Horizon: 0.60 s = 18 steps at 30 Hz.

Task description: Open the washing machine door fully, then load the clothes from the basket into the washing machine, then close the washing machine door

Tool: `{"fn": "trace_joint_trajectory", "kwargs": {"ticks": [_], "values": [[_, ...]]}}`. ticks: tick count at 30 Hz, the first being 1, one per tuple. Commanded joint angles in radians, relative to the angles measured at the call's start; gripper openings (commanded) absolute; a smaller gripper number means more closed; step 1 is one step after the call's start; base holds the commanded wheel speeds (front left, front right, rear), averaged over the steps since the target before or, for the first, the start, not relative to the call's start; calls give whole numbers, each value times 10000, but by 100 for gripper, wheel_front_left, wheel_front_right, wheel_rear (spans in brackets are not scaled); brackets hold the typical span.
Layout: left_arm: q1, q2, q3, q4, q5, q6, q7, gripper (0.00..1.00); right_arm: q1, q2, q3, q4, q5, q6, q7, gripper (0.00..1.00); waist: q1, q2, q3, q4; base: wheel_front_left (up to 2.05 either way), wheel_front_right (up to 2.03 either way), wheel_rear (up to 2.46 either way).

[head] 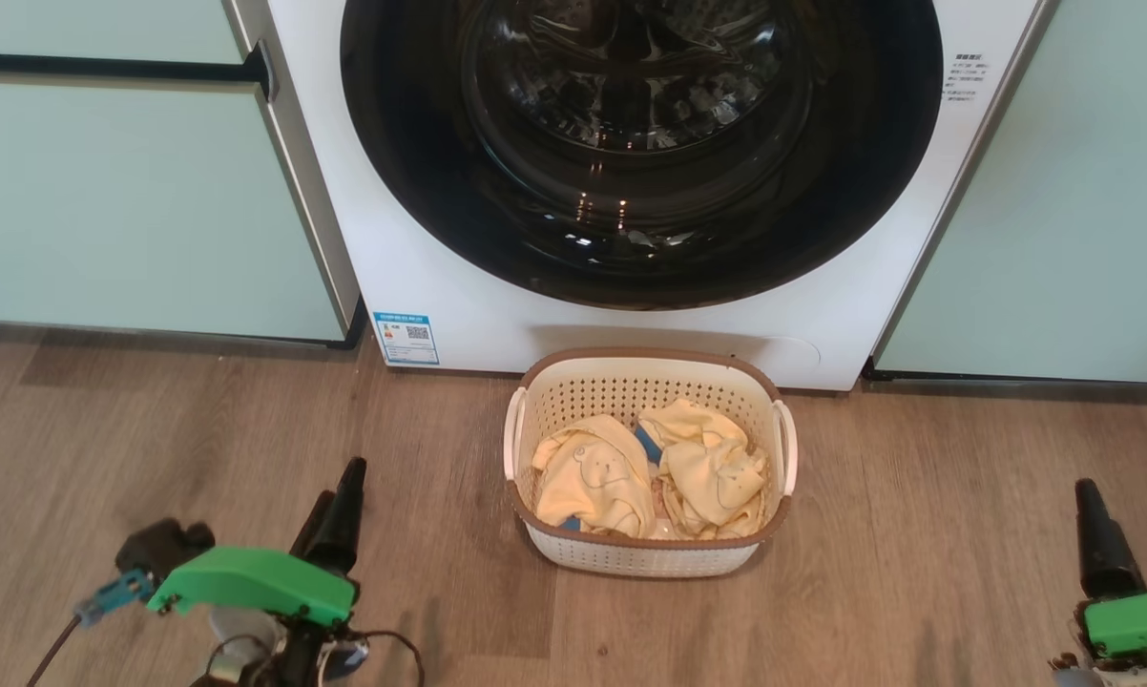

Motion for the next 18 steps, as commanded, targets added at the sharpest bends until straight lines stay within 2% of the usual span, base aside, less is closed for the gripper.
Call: {"fn": "trace_joint_trajectory", "kwargs": {"ticks": [1,9,18], "values": [[-533,224,157,-424,456,28,-169,100,-575,-188,-6,-357,-448,-12,-173,100,0,0,5,1,0,0,0],[-546,386,-211,-670,2255,175,-405,100,-650,-122,-120,-390,-2220,-14,-409,100,0,0,33,1,0,0,0],[-588,491,-494,-811,3572,353,-671,100,-719,-143,89,-336,-3756,-17,-675,100,0,0,70,-6,0,0,0]]}}
